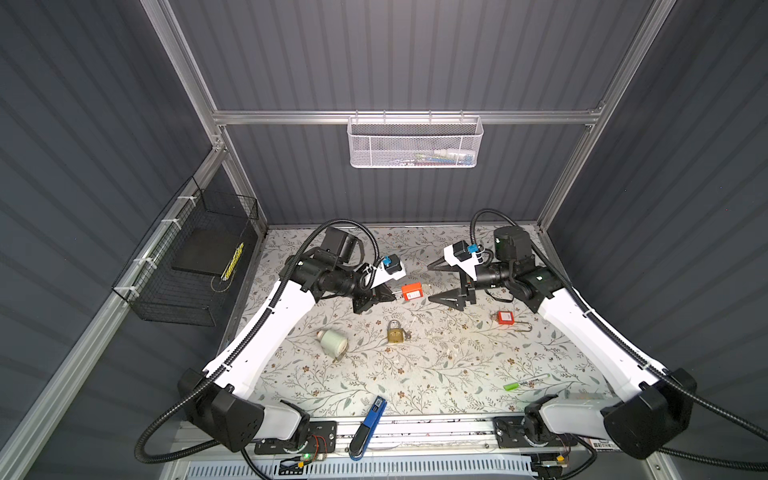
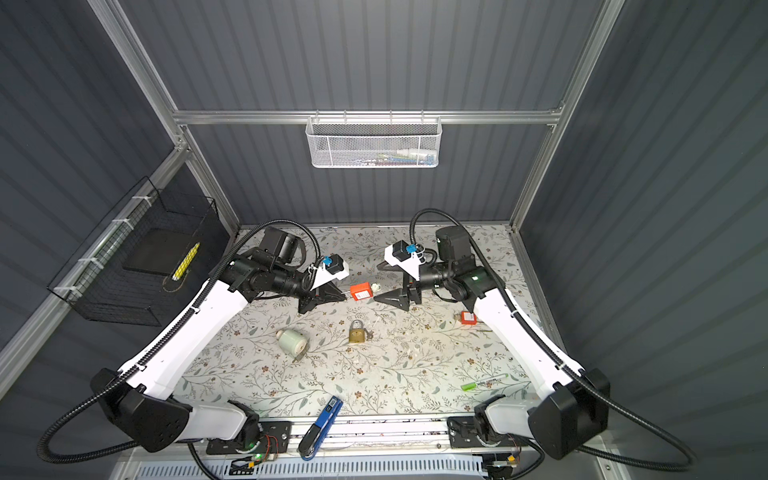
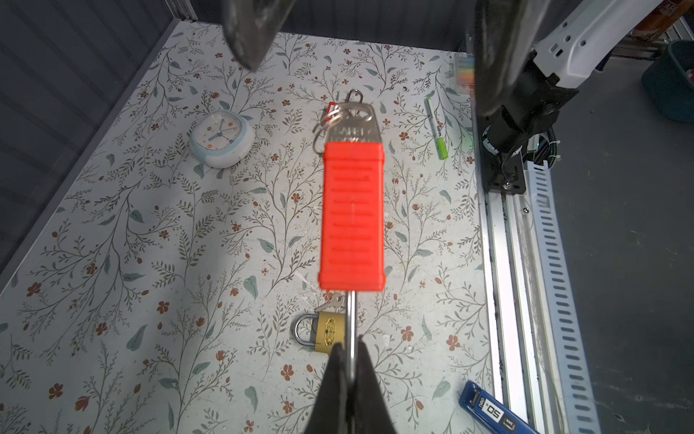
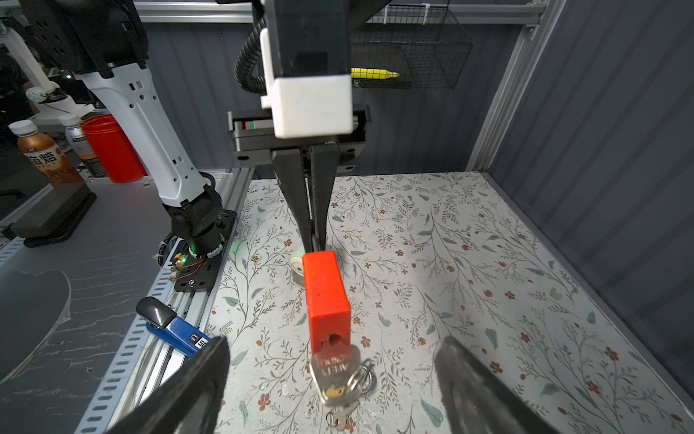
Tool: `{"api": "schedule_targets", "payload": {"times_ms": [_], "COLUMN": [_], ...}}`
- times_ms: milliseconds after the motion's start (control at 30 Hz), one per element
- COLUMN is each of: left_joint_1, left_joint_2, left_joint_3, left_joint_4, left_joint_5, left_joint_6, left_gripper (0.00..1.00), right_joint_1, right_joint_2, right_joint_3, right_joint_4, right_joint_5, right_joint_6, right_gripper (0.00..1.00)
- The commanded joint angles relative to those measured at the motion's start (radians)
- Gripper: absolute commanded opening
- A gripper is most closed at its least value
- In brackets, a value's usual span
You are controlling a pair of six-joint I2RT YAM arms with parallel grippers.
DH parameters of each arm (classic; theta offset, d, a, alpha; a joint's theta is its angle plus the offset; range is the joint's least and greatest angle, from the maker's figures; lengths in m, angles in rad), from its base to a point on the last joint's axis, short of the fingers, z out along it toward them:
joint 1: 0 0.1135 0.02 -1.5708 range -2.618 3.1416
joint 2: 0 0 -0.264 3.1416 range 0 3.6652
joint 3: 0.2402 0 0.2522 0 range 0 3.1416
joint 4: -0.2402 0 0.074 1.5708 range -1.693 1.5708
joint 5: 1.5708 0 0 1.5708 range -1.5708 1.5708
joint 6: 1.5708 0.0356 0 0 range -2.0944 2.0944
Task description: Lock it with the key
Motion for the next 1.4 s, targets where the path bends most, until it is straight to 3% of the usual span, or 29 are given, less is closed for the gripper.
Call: {"api": "schedule_targets", "payload": {"times_ms": [0, 267, 533, 800, 1033, 1133, 1300, 1367], "left_joint_1": [0.004, 0.004, 0.005, 0.004, 0.005, 0.004, 0.006, 0.006], "left_joint_2": [-0.027, -0.017, -0.019, -0.009, -0.015, -0.025, -0.048, -0.059], "left_joint_3": [-0.003, 0.011, 0.013, 0.017, 0.013, 0.002, -0.014, -0.024], "left_joint_4": [-0.002, -0.002, -0.006, -0.016, -0.005, 0.023, 0.094, 0.119], "left_joint_5": [0.041, 0.063, 0.066, 0.069, 0.06, 0.044, 0.023, 0.019], "left_joint_6": [0.004, -0.007, -0.003, -0.003, -0.002, -0.018, -0.06, -0.065], "left_gripper": [0.0, 0.0, 0.0, 0.0, 0.0, 0.13, 0.59, 0.65], "right_joint_1": [0.036, 0.059, 0.069, 0.078, 0.082, 0.083, 0.076, 0.064], "right_joint_2": [0.033, 0.098, 0.139, 0.154, 0.163, 0.162, 0.142, 0.12], "right_joint_3": [0.0, 0.006, 0.033, 0.06, 0.068, 0.072, 0.037, -0.006], "right_joint_4": [0.036, 0.093, 0.072, 0.036, 0.028, 0.027, 0.116, 0.214], "right_joint_5": [-0.044, -0.067, -0.073, -0.057, -0.058, -0.056, -0.038, -0.04], "right_joint_6": [0.007, 0.047, 0.039, 0.025, 0.033, 0.036, 0.116, 0.184], "right_gripper": [0.87, 0.79, 0.56, 0.41, 0.16, 0.1, 0.09, 0.09]}}
